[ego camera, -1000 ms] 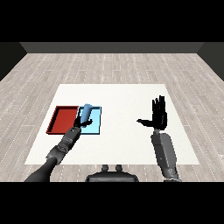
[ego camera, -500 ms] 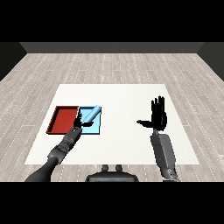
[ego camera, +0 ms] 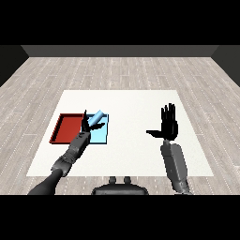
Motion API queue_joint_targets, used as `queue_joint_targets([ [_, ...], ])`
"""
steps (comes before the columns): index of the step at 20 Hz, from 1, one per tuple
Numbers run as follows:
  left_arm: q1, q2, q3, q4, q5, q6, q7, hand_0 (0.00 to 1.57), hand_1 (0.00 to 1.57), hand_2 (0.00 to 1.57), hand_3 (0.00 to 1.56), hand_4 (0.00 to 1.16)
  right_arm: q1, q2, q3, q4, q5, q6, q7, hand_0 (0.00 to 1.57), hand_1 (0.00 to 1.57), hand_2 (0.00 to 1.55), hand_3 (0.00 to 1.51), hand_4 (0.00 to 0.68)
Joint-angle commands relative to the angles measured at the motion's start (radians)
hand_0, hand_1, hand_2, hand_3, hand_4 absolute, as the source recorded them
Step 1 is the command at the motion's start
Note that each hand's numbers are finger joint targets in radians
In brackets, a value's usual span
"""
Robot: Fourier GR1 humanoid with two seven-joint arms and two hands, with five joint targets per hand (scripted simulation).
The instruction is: Pick the blue can and put it in the blue box
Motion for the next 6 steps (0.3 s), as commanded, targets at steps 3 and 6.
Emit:
queue_joint_targets([
  [3, 0.021, -0.031, 0.032, -0.235, 0.049, -0.209, -0.236, 0.0, 0.0, 0.0, 0.0, 0.0, 0.026, -0.006, 0.032, 0.018, 0.037, 0.018, -0.01, 0.0, 0.0, 0.0, 0.0, 0.0],
  [6, 0.151, -0.016, -0.005, -0.381, 0.052, -0.311, -0.288, 0.0, 0.0, 0.0, 0.0, 0.0, 0.027, -0.027, 0.029, 0.014, 0.027, 0.03, 0.026, 0.0, 0.0, 0.0, 0.0, 0.0],
])
